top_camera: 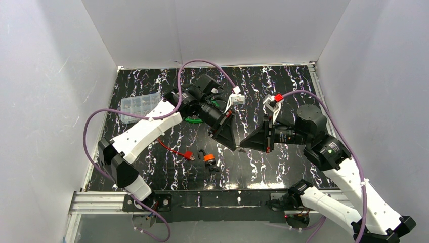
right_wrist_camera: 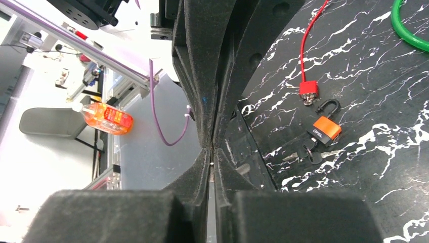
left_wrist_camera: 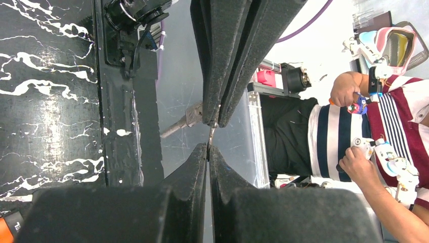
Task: Unlock with the key
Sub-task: Adjust the key.
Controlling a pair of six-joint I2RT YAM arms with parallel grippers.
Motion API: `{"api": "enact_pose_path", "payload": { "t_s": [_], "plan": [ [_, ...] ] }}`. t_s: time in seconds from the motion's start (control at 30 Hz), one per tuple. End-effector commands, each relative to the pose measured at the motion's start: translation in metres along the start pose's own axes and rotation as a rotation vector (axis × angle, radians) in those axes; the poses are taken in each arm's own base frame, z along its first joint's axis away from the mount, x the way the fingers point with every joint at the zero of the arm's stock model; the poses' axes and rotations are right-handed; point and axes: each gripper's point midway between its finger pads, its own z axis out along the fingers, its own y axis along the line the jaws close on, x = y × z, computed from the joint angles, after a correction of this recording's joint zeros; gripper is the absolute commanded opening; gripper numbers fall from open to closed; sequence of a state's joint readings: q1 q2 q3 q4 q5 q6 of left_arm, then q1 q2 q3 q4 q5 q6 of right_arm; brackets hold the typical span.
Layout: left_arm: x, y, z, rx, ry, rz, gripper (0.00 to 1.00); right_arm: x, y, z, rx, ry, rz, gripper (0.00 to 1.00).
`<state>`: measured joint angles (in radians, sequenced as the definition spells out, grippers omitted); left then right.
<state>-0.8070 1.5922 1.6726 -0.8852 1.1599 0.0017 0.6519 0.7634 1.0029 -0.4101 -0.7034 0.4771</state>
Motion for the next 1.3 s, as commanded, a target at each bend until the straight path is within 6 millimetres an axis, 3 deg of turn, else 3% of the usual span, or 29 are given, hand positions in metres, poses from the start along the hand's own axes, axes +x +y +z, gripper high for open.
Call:
{"api": "enact_pose_path", "payload": {
  "t_s": [0.0,0.17,0.4,0.63,0.67,0.77,0.8,0.83,1.0,1.1,1.2,1.27],
  "plan": [
    [-0.008,-0.008,-0.006,0.005,-0.014,0.062,0.00,0.005,0.012,-0.004,-0.048,0.040,-0.004,0.20],
    [-0.009,-0.009,-0.007,0.001,-0.014,0.071,0.00,0.007,0.010,-0.001,-0.065,0.040,0.019,0.23],
    [-0.011,-0.009,-0.008,-0.009,-0.016,0.082,0.00,0.007,0.008,0.001,-0.065,0.026,0.034,0.02],
    [-0.016,-0.005,-0.008,-0.038,-0.025,0.103,0.00,0.005,0.001,-0.003,-0.012,-0.041,0.039,0.01],
    [-0.017,-0.003,-0.009,-0.053,-0.026,0.104,0.07,0.004,0.000,-0.005,0.000,-0.061,0.035,0.01],
    [-0.021,0.002,-0.012,-0.107,-0.032,0.146,0.58,0.004,-0.003,-0.010,0.030,-0.113,0.039,0.01],
    [-0.023,0.004,-0.014,-0.130,-0.036,0.174,0.83,0.005,-0.003,-0.012,0.037,-0.125,0.047,0.01],
    [-0.026,0.007,-0.016,-0.157,-0.040,0.199,0.95,0.005,-0.003,-0.013,0.042,-0.135,0.051,0.01],
    [-0.039,0.019,-0.034,-0.300,-0.050,0.336,0.98,0.011,-0.011,-0.020,0.103,-0.146,0.074,0.01],
    [-0.043,0.042,-0.055,-0.459,-0.056,0.388,0.98,0.014,-0.024,-0.027,0.188,-0.166,0.074,0.01],
    [-0.042,0.095,-0.086,-0.632,-0.042,0.371,0.98,0.015,-0.034,-0.033,0.255,-0.190,0.077,0.01],
    [-0.034,0.141,-0.108,-0.703,-0.021,0.331,0.98,0.012,-0.038,-0.036,0.288,-0.216,0.082,0.01]
  ]
}}
